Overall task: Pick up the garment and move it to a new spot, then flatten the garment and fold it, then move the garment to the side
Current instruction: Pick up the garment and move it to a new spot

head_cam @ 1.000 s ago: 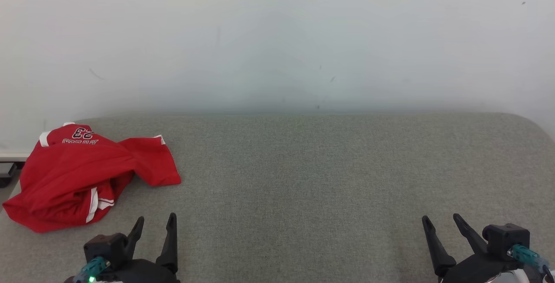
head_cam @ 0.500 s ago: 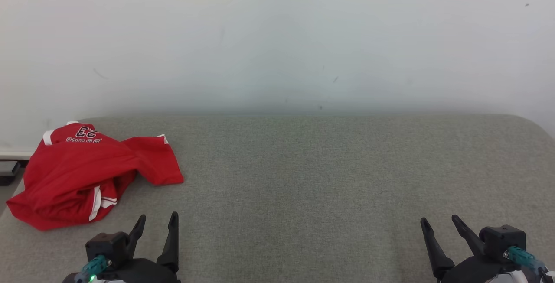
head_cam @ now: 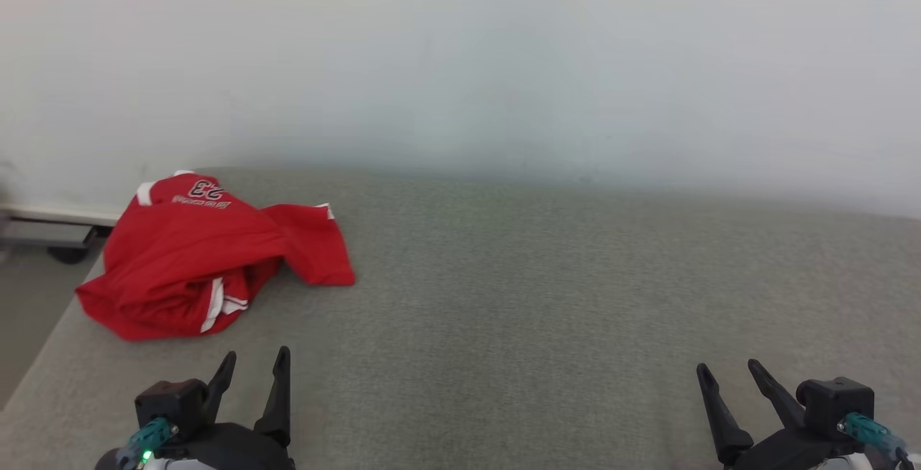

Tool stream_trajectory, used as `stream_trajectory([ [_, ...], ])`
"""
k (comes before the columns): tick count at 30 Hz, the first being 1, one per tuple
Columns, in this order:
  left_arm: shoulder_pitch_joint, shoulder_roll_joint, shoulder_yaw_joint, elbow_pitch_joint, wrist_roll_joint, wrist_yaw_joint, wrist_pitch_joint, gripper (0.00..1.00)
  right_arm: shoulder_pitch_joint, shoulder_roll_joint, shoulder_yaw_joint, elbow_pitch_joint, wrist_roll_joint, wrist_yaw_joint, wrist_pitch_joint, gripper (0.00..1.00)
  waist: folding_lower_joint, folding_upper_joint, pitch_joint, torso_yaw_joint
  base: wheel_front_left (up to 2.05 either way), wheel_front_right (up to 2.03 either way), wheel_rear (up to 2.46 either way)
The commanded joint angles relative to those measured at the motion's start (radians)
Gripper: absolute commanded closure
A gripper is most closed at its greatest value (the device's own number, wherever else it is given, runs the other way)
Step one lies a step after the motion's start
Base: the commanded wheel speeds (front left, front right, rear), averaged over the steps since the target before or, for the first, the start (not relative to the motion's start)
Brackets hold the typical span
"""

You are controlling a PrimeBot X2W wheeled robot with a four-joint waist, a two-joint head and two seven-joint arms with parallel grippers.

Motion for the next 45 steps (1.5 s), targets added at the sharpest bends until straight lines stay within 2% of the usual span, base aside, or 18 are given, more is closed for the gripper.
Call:
stream_trajectory([
  [1,-0.008,0.013,0.003,-0.001,0.001,0.000,0.003,0.00,-0.002,-0.005,0.000,0.003,0.014,0.000,-0.007,0.00,0.0000,0.0000,0.005,0.056,0.00,0.00,0.00],
  [9,-0.007,0.030,0.008,-0.023,-0.004,0.009,0.013,0.00,-0.021,-0.005,0.010,0.025,0.035,0.000,-0.031,0.00,0.0000,0.0000,0.013,0.172,0.00,0.00,0.00],
  [16,-0.004,0.042,0.012,-0.037,-0.004,0.021,0.018,0.00,-0.033,-0.005,0.017,0.043,0.043,0.000,-0.045,0.00,0.0000,0.0000,0.019,0.245,0.00,0.00,0.00],
  [30,0.001,0.052,0.013,-0.050,-0.013,0.041,0.027,0.00,-0.041,-0.005,0.026,0.061,0.051,0.000,-0.058,0.00,0.0000,0.0000,0.023,0.287,0.00,0.00,0.00],
  [38,-0.098,0.035,-0.013,0.025,-0.030,0.003,0.102,0.00,-0.034,-0.005,0.038,0.049,0.051,0.000,-0.049,0.00,0.0000,0.0000,0.026,0.291,0.00,0.00,0.00],
  [45,-0.312,0.001,-0.042,0.172,-0.047,-0.057,0.228,0.00,-0.020,-0.005,0.048,-0.009,0.031,0.000,-0.021,0.00,0.0000,0.0000,0.070,0.280,0.00,0.00,0.00],
])
